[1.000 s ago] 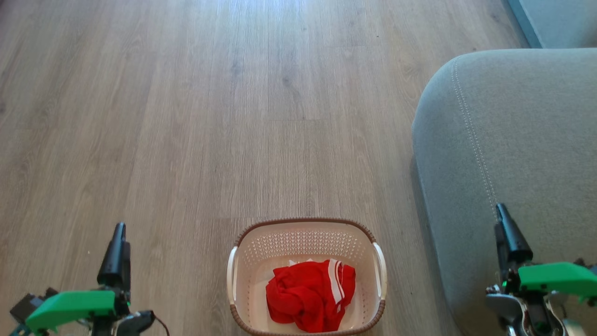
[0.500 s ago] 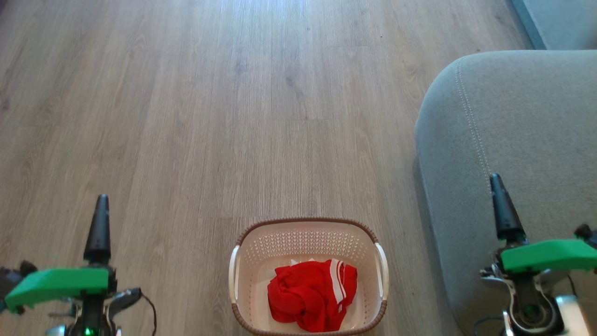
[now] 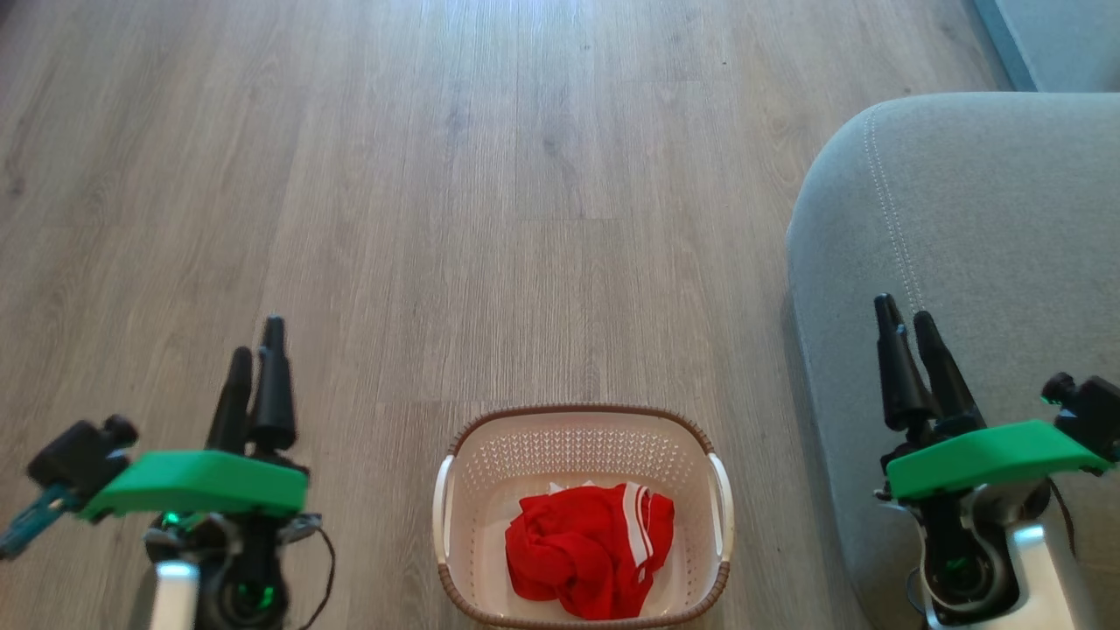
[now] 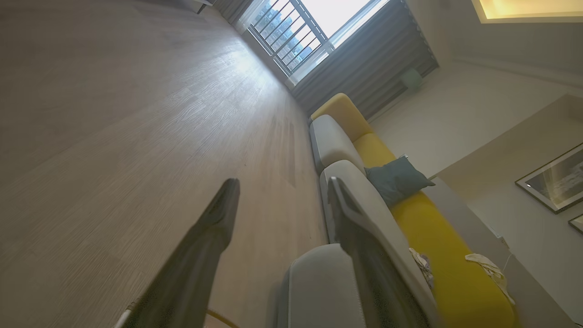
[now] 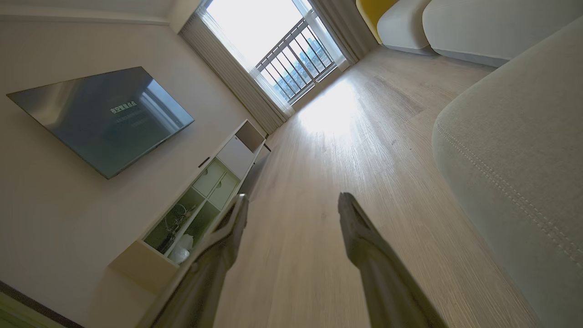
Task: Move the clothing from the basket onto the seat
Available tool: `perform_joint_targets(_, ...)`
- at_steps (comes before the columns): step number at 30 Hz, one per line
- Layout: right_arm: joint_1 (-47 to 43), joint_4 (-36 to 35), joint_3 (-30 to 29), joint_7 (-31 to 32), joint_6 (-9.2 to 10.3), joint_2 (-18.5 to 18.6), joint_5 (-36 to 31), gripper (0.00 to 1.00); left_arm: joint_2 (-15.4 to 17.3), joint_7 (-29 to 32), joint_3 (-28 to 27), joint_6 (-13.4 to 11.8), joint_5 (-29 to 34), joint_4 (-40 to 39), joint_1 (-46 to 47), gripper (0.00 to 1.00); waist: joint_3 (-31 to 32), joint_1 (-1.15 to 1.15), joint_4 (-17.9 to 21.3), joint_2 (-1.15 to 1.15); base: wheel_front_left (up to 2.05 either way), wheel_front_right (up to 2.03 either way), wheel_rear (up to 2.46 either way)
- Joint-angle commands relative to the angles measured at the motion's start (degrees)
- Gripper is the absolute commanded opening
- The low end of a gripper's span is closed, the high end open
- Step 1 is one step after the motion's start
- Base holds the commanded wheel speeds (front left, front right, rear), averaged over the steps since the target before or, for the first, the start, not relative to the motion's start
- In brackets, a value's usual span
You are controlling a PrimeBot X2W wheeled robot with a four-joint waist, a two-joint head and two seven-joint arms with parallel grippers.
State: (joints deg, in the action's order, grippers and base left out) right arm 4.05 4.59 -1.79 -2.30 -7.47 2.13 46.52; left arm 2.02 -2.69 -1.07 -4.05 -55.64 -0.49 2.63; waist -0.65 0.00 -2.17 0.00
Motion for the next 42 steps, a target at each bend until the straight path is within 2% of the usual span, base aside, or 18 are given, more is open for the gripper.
perform_joint_targets(1,3.05,-2.81,1.21,-1.12,-0.02,1.04,-2.76,1.0,0.51,-0.83,0.6,-1.13,3.48,-3.2,3.03,1.0,-0.01,0.0,-0.04,0.0,0.0,0.0,0.0)
perform_joint_targets(4,3.0,-2.73,1.86,-1.63,-0.02,1.21,-5.24,1.0,0.55,-1.33,3.03,-2.3,7.89,-3.54,2.96,1.0,0.03,0.0,-0.1,0.0,0.0,0.0,0.0)
perform_joint_targets(10,2.92,-1.59,3.52,-2.81,-0.02,1.37,-9.78,1.0,3.59,-2.5,9.96,-8.04,15.89,-3.74,3.58,1.0,0.17,0.0,-0.17,0.0,0.0,0.0,0.0)
perform_joint_targets(15,3.04,-0.58,5.34,-3.66,-0.02,1.76,-12.57,1.0,7.29,-3.34,16.89,-14.48,20.89,-3.51,5.01,1.0,0.33,0.0,-0.3,0.0,0.0,0.0,0.0)
perform_joint_targets(20,3.14,0.83,6.73,-4.5,-0.02,1.86,-14.92,1.0,10.8,-4.18,24.18,-22.8,25.32,-2.77,7.12,1.0,0.55,0.0,-0.48,0.0,0.0,0.0,0.0)
perform_joint_targets(21,3.14,0.83,6.73,-4.5,-0.02,1.86,-14.92,1.0,10.8,-4.18,24.18,-22.8,25.32,-2.77,7.12,1.0,0.55,0.0,-0.48,0.0,0.0,0.0,0.0)
perform_joint_targets(27,3.72,1.36,7.63,-5.52,-0.02,1.85,-17.88,1.0,13.58,-5.19,31.09,-31.7,27.94,-3.51,9.83,1.0,0.66,0.0,-0.7,0.0,0.0,0.0,0.0)
perform_joint_targets(32,4.09,0.79,7.93,-6.36,-0.02,1.69,-20.77,1.0,14.74,-6.03,34.47,-36.78,29.03,-5.31,11.26,1.0,0.69,0.0,-0.84,0.0,0.0,0.0,0.0)
perform_joint_targets(34,4.09,0.91,8.06,-6.7,-0.02,1.64,-21.75,1.0,14.71,-6.36,35.05,-37.58,28.79,-6.11,11.33,1.0,0.72,0.0,-0.89,0.0,0.0,0.0,0.0)
perform_joint_targets(37,4.0,1.58,8.06,-7.2,-0.02,1.51,-22.68,1.0,14.25,-6.86,34.86,-36.66,28.24,-6.78,10.81,1.0,0.76,0.0,-0.98,0.0,0.0,0.0,0.0)
perform_joint_targets(40,3.93,2.74,8.25,-7.71,-0.02,1.36,-23.34,1.0,13.08,-7.36,33.19,-33.8,27.84,-6.74,9.53,1.0,0.82,0.0,-1.07,0.0,0.0,0.0,0.0)
perform_joint_targets(42,3.92,3.76,8.33,-8.05,-0.02,1.26,-23.74,1.0,11.89,-7.7,31.5,-30.74,27.51,-6.12,8.27,1.0,0.86,0.0,-1.13,0.0,0.0,0.0,0.0)
